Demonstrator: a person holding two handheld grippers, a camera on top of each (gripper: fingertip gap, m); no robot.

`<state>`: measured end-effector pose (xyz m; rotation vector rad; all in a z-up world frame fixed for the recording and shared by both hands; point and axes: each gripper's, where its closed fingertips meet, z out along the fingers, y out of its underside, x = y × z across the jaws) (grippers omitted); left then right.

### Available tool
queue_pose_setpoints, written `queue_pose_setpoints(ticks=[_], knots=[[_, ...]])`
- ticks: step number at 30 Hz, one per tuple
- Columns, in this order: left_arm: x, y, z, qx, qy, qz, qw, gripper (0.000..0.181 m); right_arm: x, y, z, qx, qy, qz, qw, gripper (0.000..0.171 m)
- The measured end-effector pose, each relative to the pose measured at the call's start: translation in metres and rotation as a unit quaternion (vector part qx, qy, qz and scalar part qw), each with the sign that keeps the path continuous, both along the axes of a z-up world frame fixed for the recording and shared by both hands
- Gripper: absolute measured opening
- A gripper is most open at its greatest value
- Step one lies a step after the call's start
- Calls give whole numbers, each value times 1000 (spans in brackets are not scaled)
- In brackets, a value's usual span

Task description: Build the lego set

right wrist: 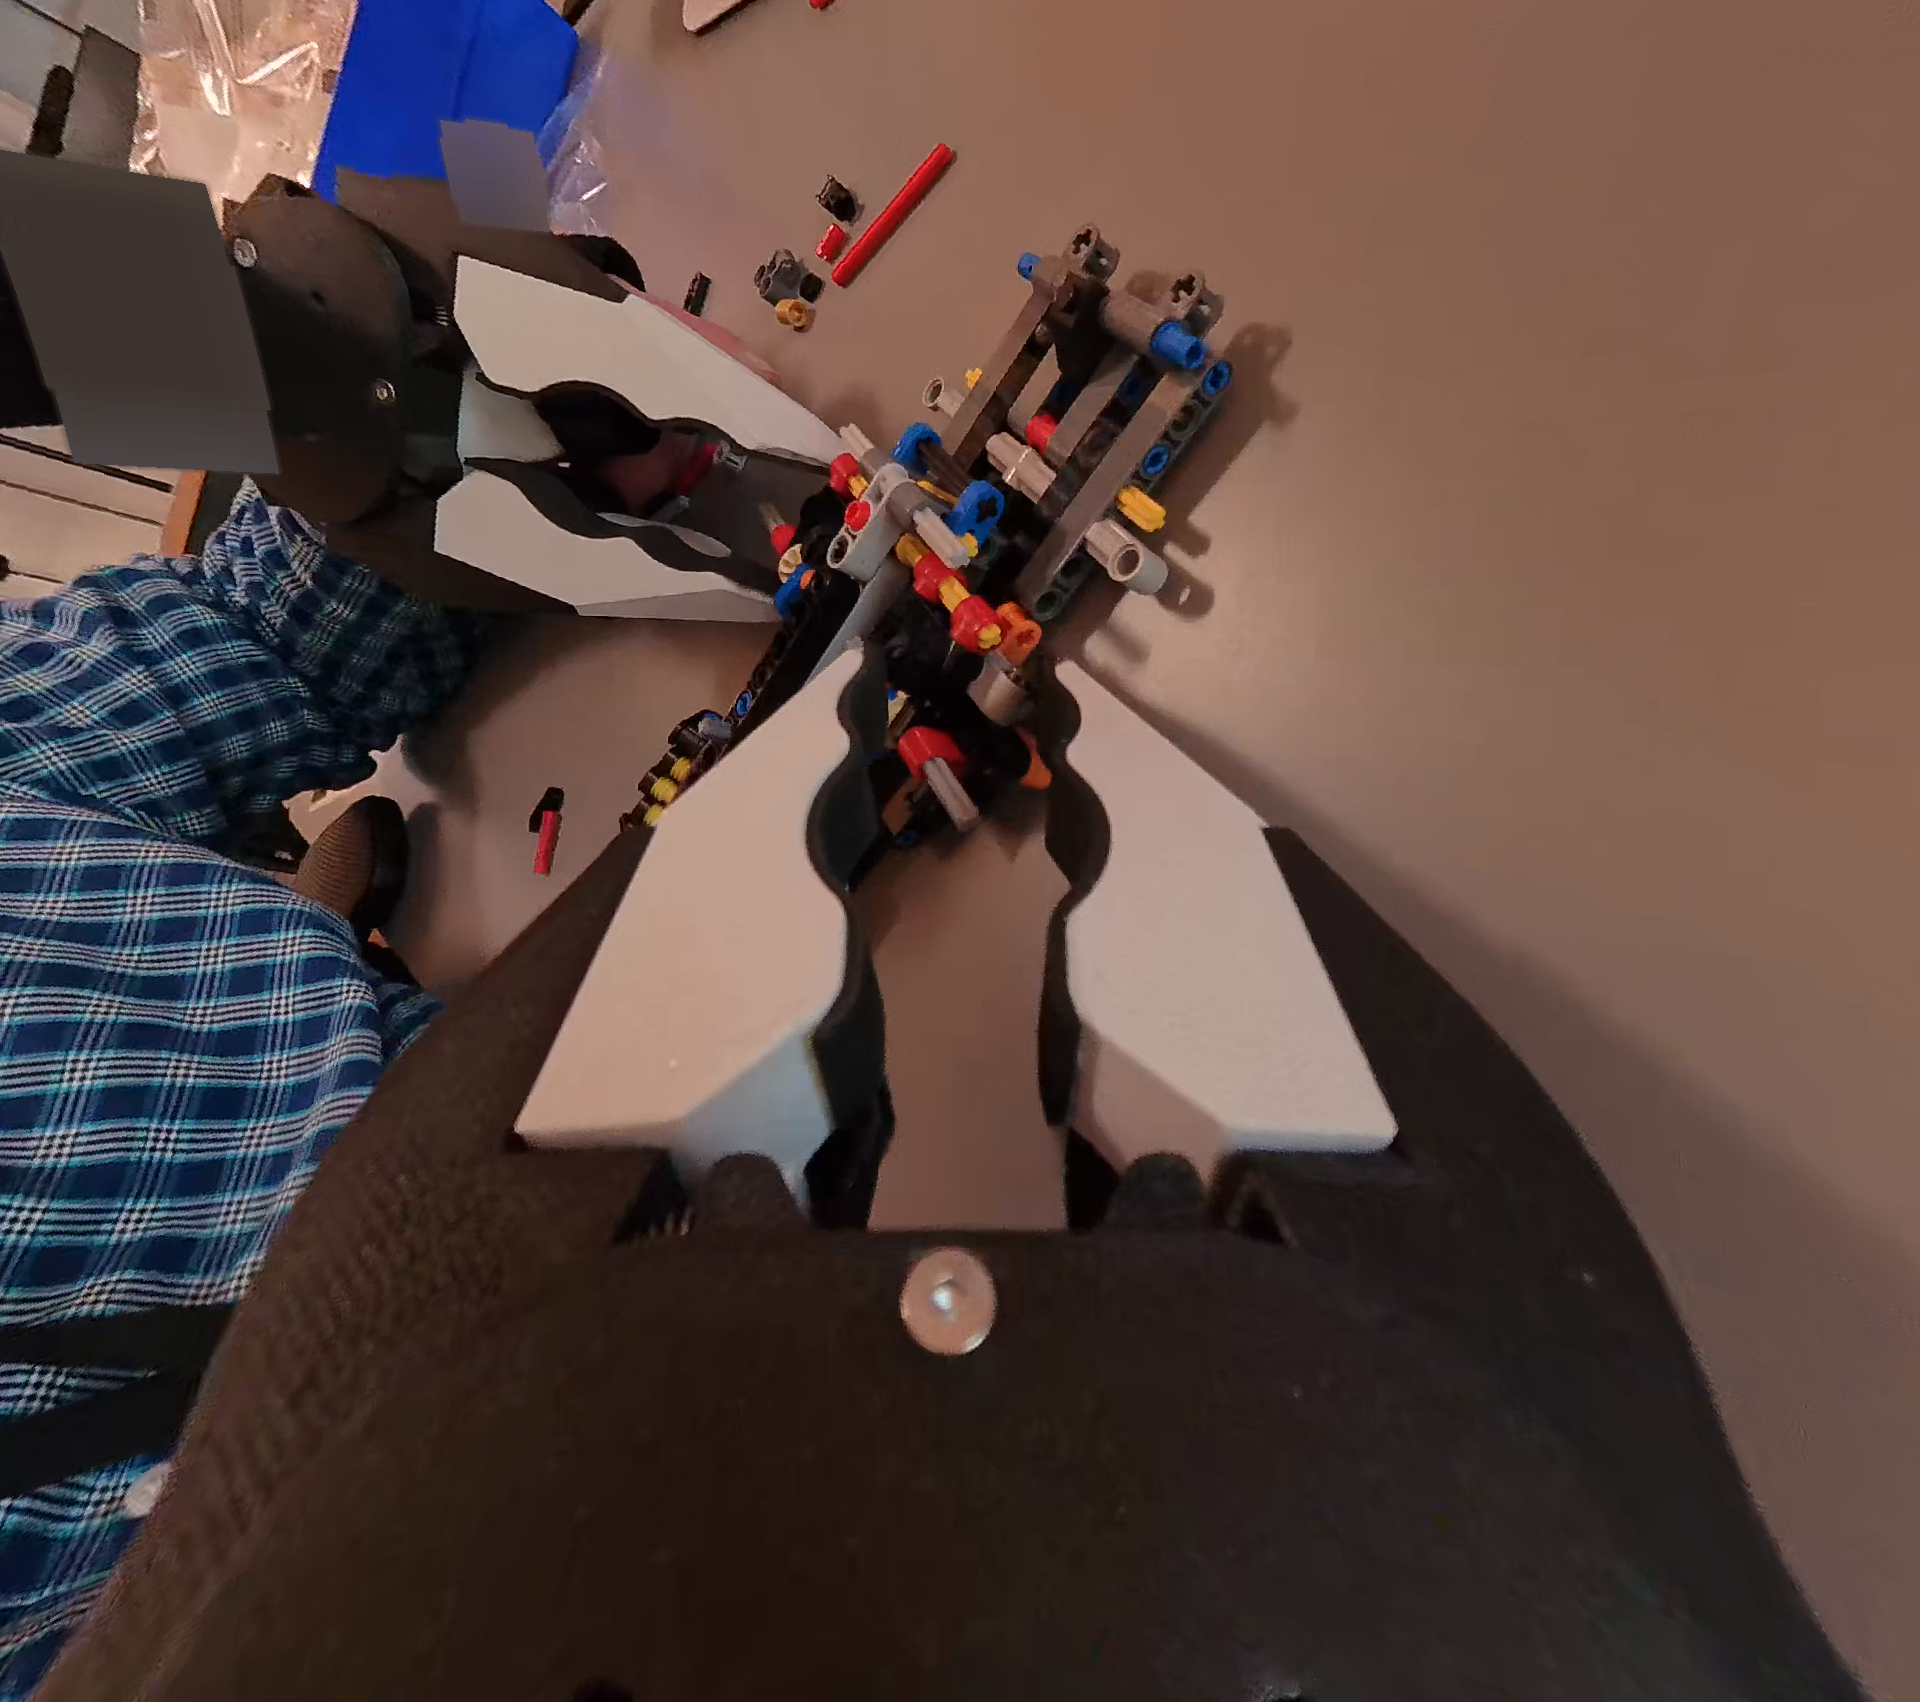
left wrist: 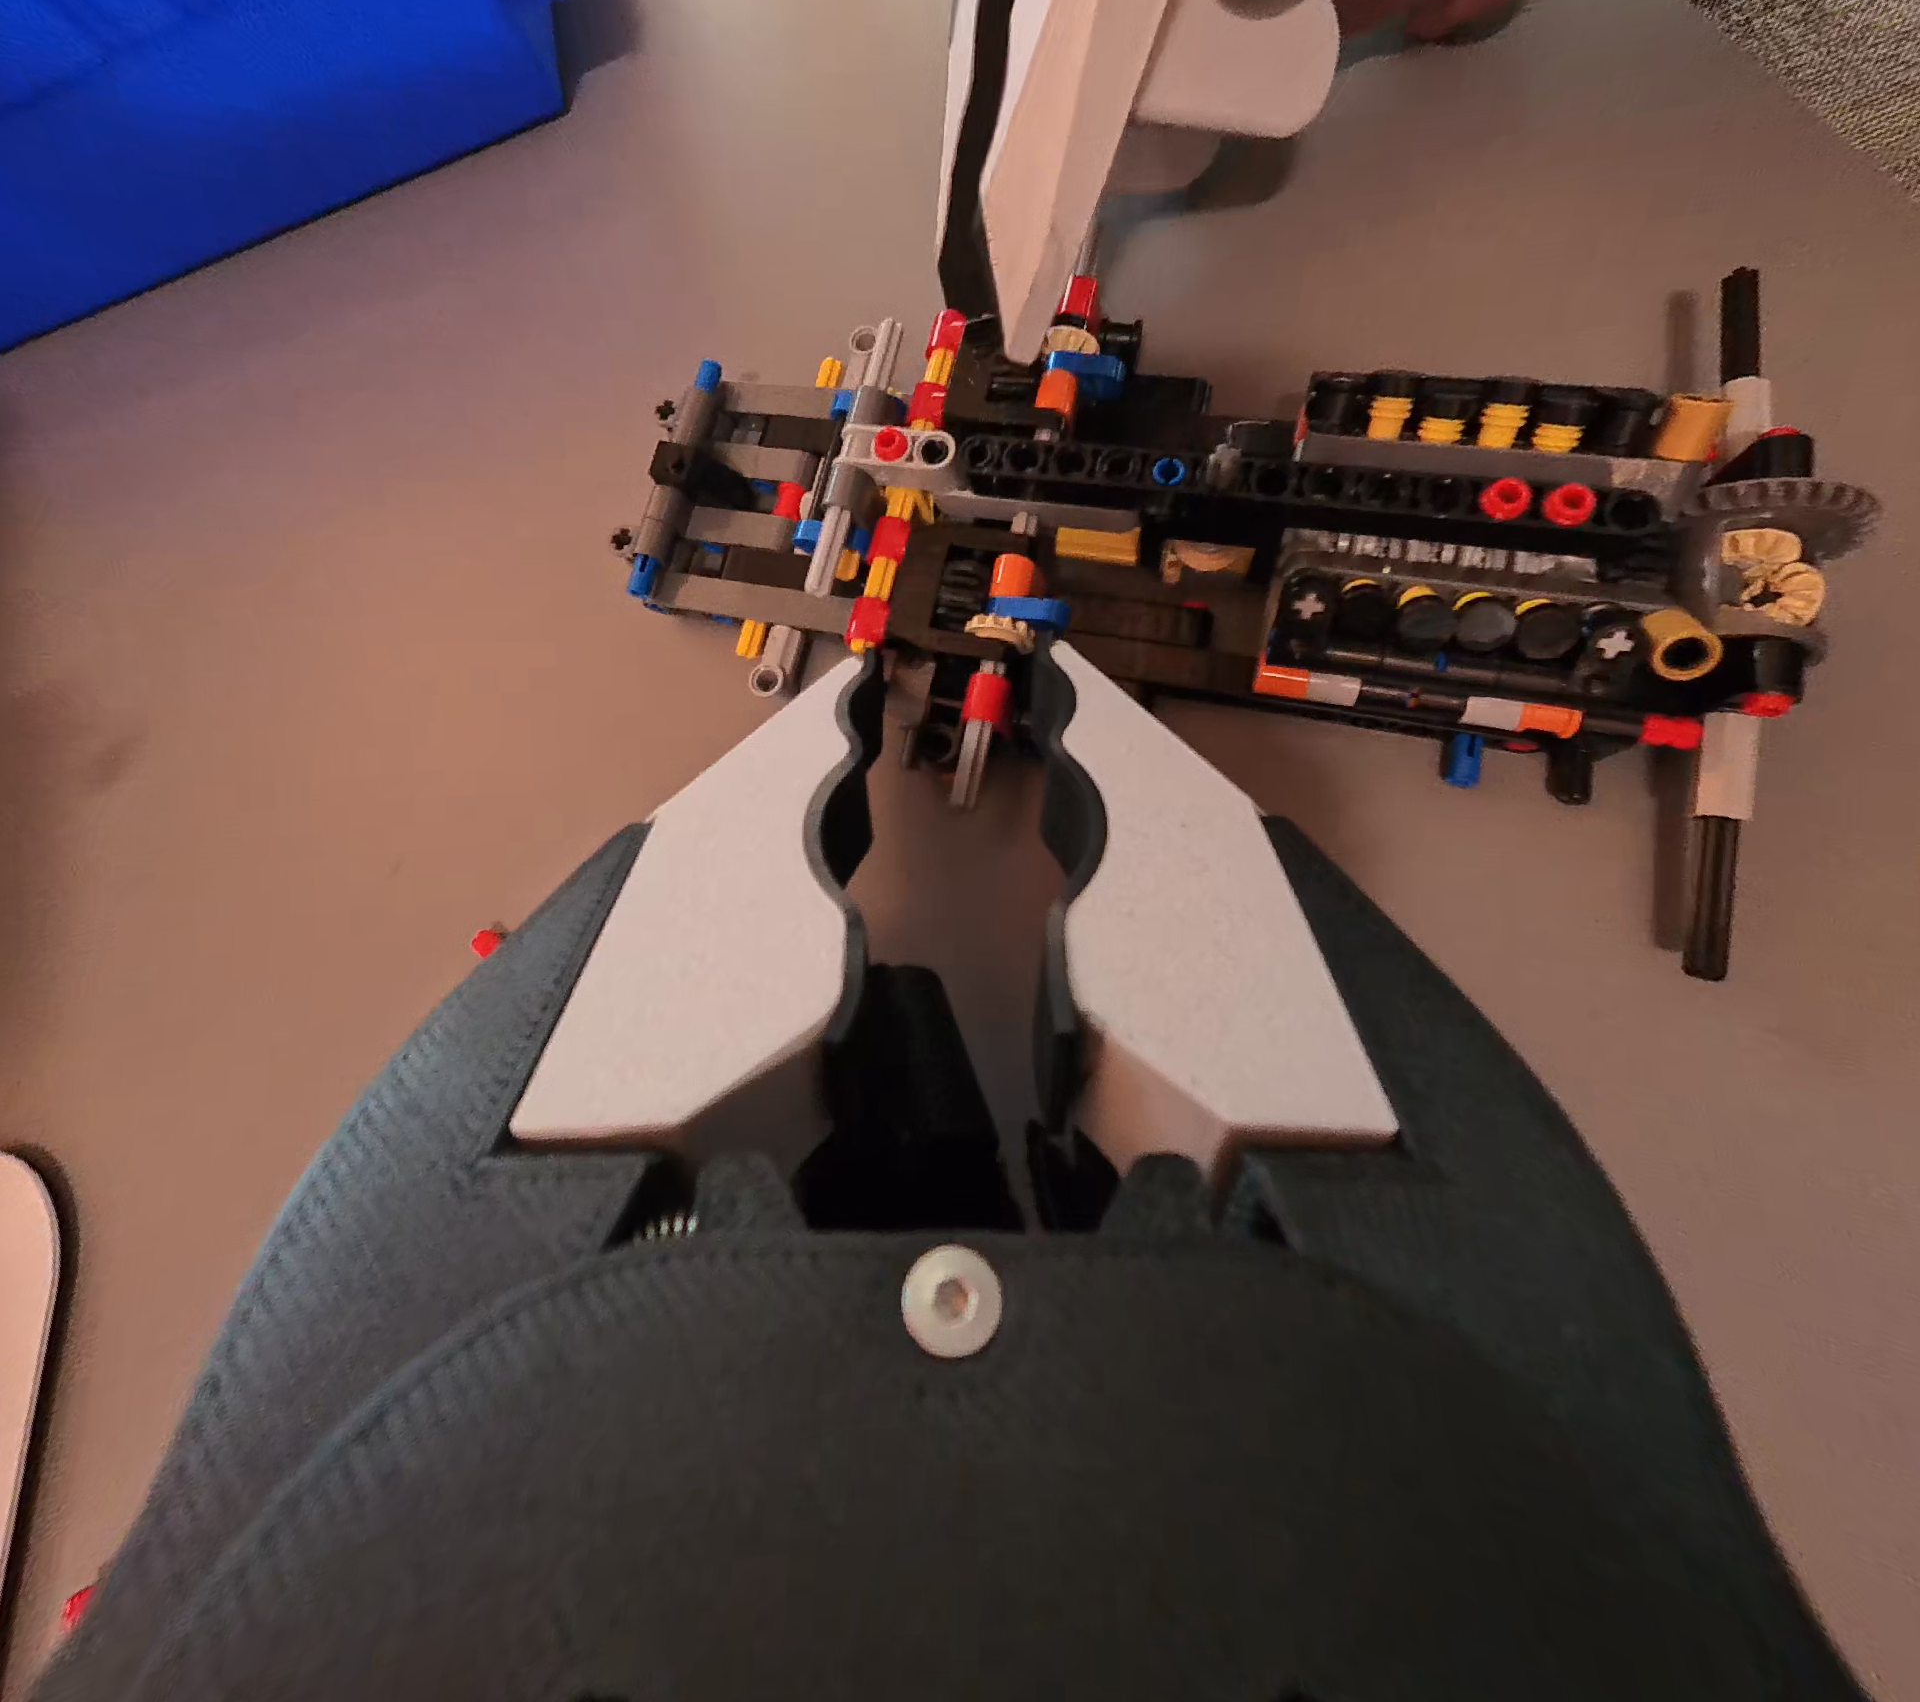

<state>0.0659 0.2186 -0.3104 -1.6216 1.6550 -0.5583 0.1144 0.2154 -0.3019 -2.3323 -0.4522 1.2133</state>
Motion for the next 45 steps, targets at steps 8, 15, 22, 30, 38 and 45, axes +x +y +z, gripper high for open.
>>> queue_pose_setpoints(ticks=[8, 15, 22, 30, 38, 45], knots=[[0, 0, 0, 1, 0, -1, 1000, 28, 4, -2, -1, 1, -28, 8, 1000, 24], [0, 0, 0, 2, 1, -1, 1000, 27, 3, -2, -2, -20, -39, 15, 999, 24], [-1, 0, 0, 4, 3, 1, 1000, 27, 2, 0, -2, -27, -60, 35, 997, 24], [-2, 1, 0, 6, 4, 5, 1000, 26, 0, 2, -3, -28, -70, 40, 996, 25], [-3, 2, 0, 8, 5, 9, 1000, 26, -2, 4, -2, -23, -88, 40, 995, 26], [-4, 2, 0, 11, 6, 11, 1000, 26, -3, 5, -2, -17, -99, 37, 994, 26]])
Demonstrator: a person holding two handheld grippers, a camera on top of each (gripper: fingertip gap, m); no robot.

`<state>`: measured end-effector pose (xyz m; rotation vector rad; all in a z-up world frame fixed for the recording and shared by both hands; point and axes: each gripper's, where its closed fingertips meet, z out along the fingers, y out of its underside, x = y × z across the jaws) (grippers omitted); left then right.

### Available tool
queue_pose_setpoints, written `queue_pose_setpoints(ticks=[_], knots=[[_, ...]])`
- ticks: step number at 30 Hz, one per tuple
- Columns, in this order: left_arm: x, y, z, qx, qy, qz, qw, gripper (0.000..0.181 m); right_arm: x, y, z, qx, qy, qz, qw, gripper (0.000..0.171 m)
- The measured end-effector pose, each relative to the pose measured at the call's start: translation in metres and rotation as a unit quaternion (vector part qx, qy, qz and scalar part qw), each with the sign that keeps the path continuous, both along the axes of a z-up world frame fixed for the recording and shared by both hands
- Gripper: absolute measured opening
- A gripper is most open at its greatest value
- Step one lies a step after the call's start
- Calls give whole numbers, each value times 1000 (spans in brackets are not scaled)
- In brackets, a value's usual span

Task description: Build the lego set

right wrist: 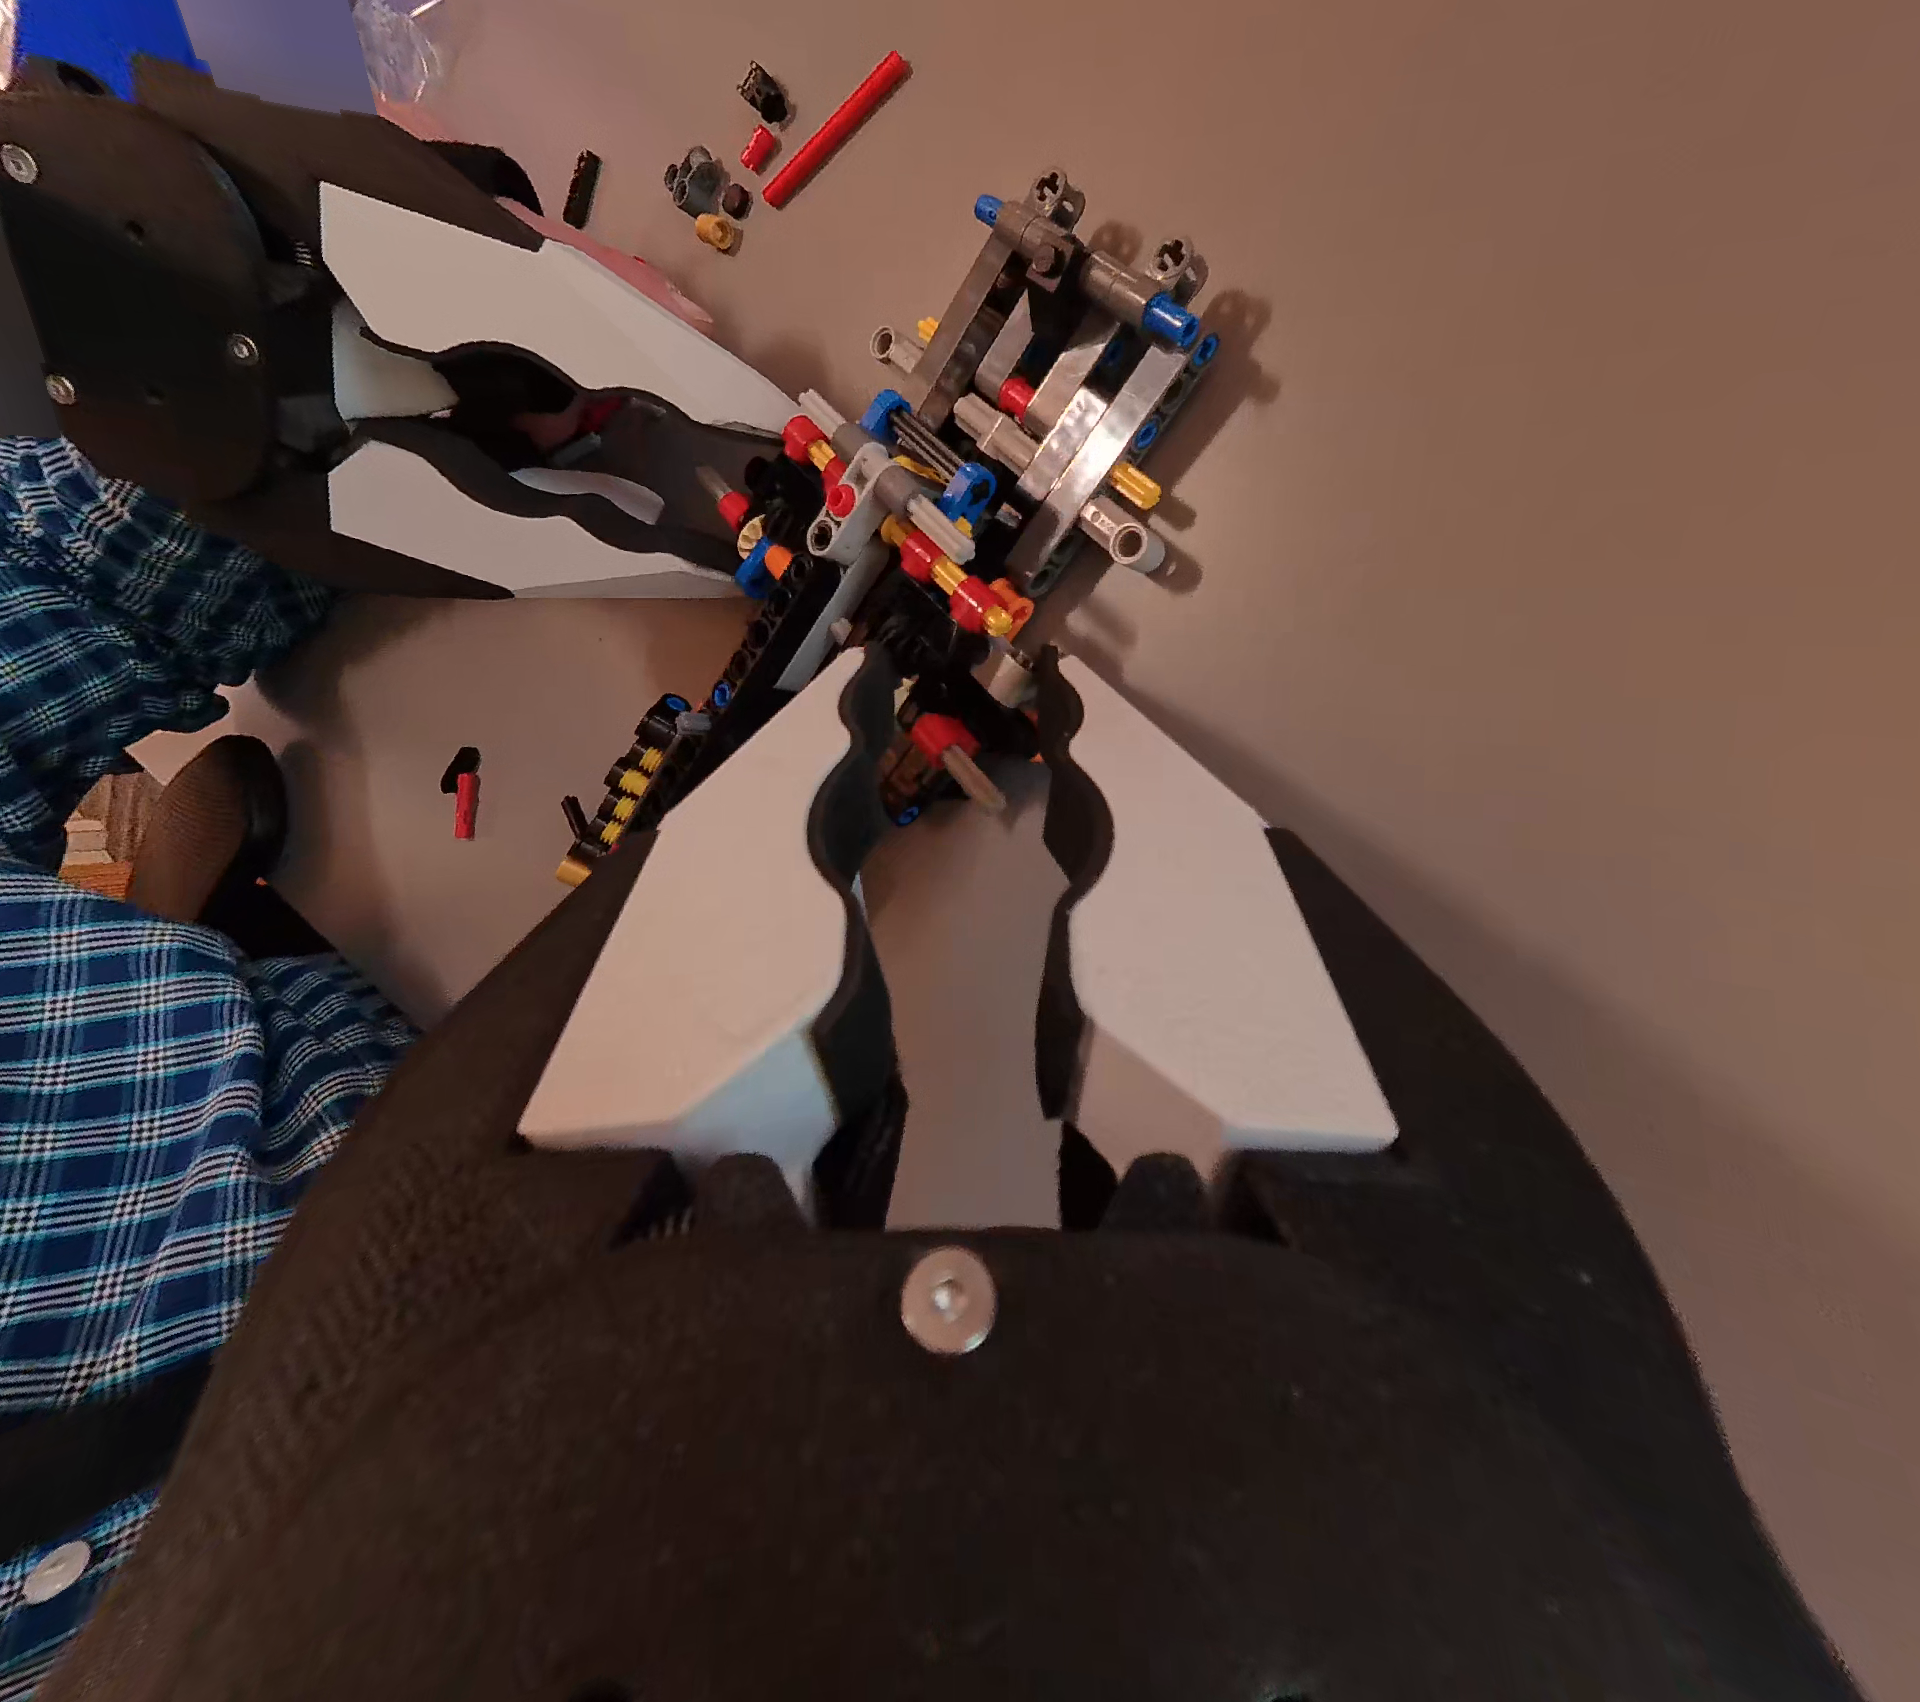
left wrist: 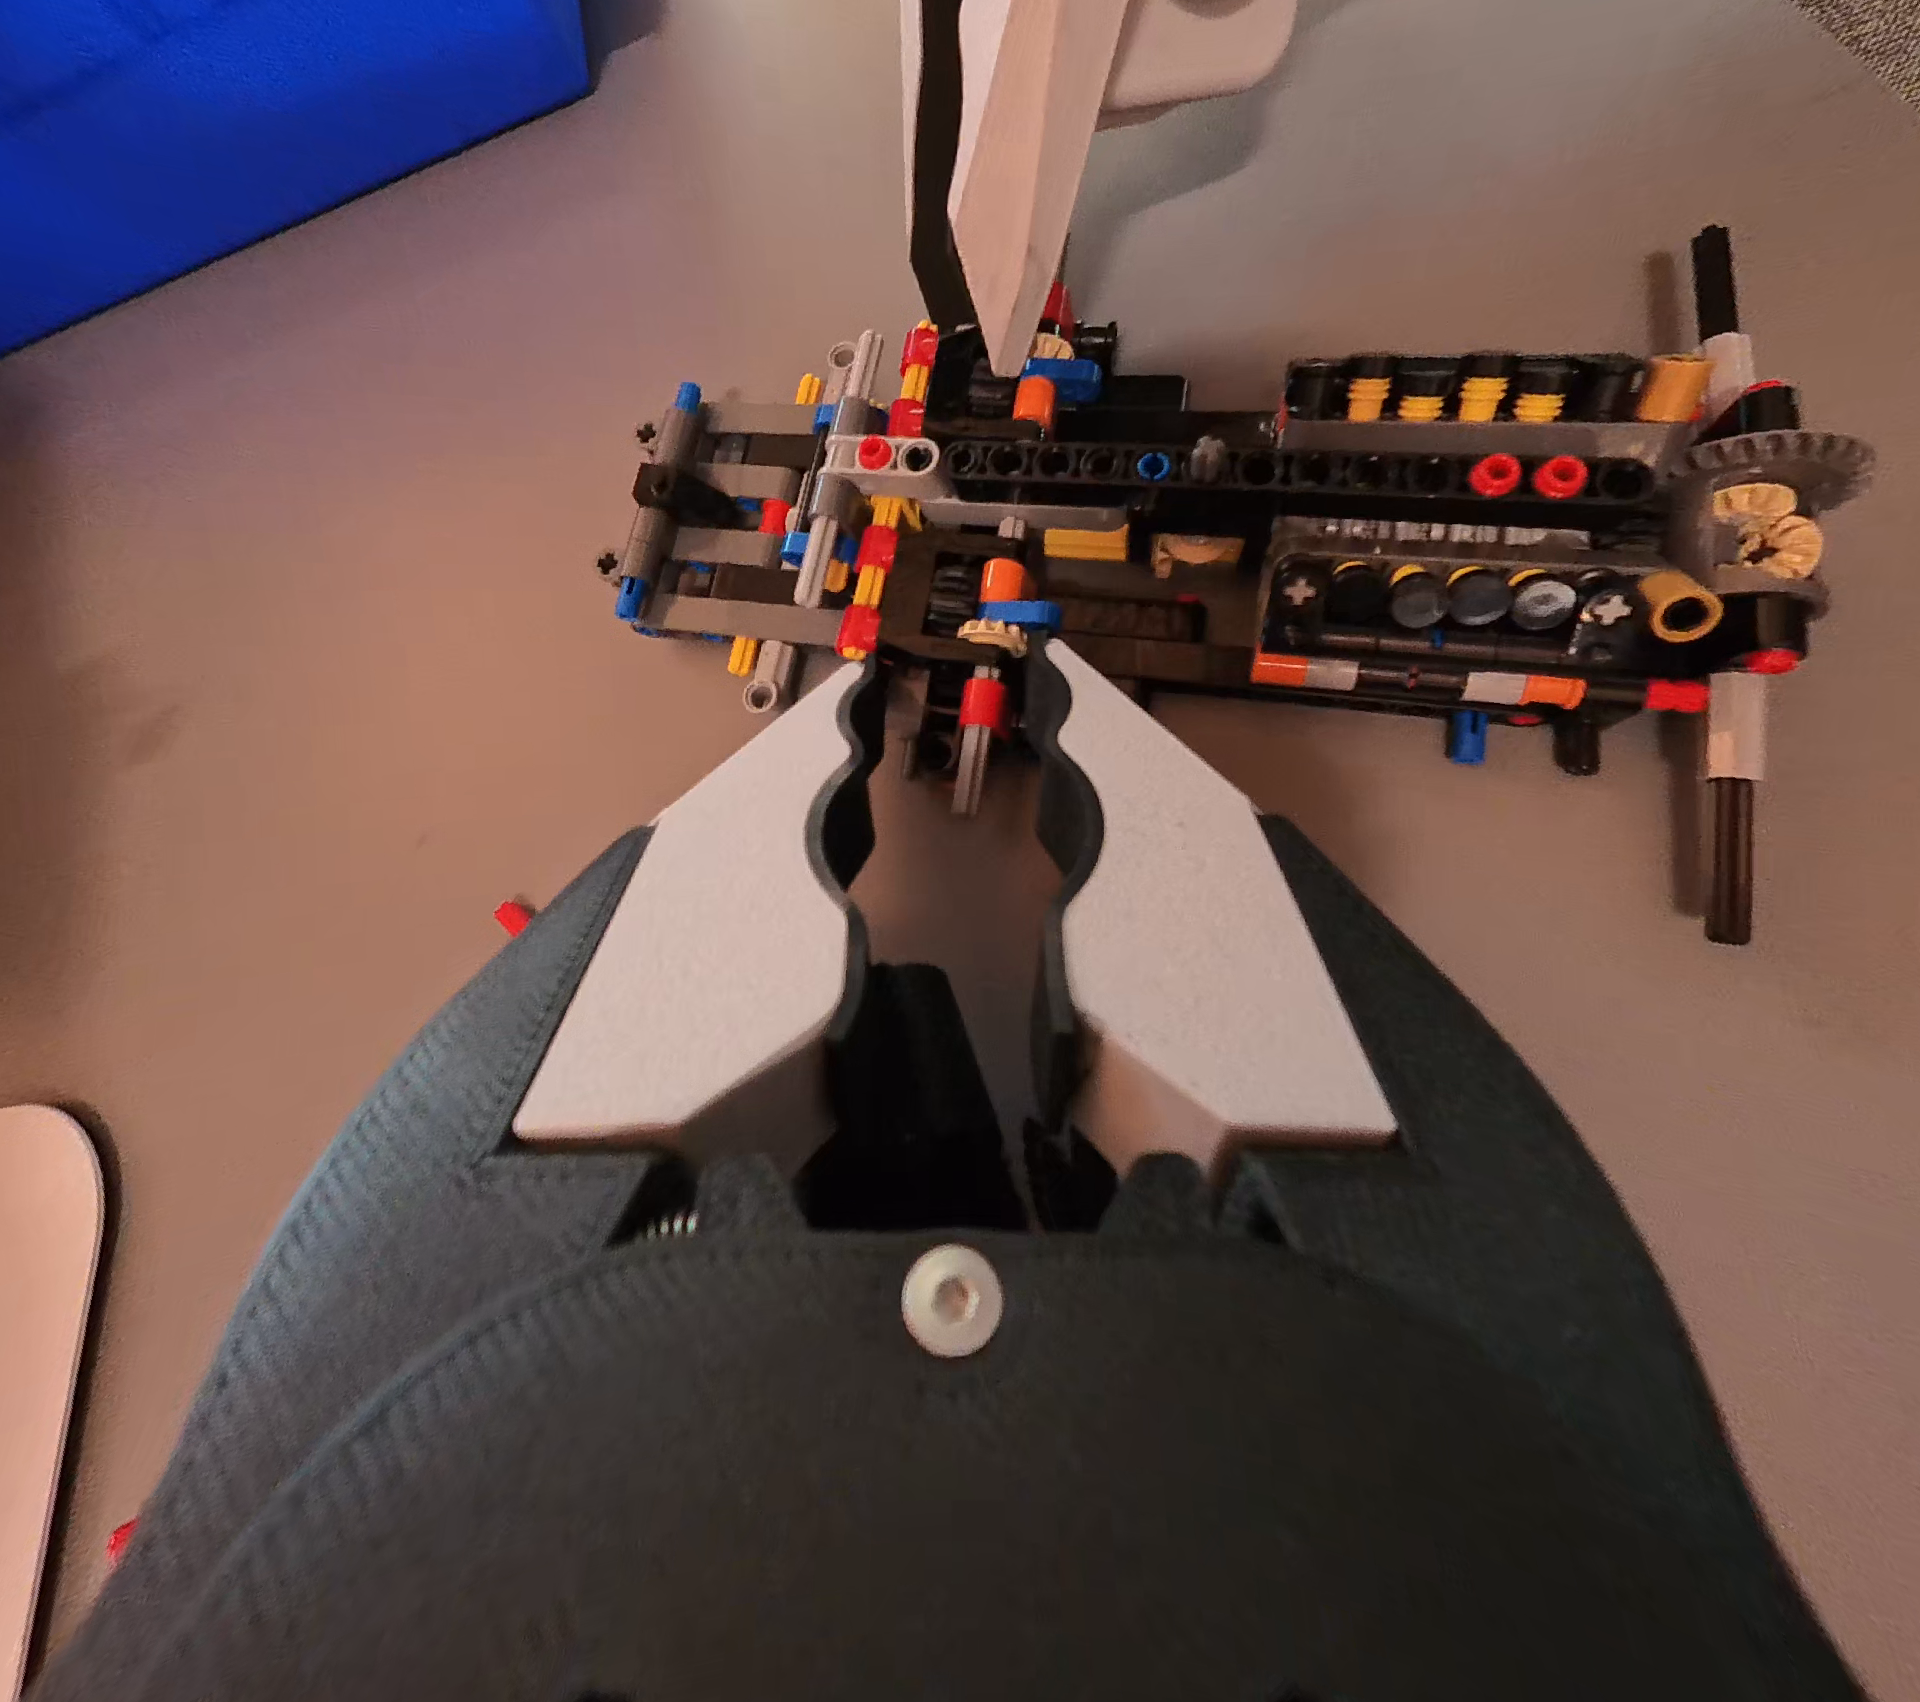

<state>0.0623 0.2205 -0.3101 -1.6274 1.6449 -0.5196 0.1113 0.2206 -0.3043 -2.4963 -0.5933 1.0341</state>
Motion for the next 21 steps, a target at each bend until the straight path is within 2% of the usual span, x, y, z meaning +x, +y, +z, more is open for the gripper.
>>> queue_pose_setpoints(ticks=[21], knots=[[-4, 4, 0, 18, 2, 13, 1000, 25, -7, 9, -4, 38, -46, -17, 998, 32]])
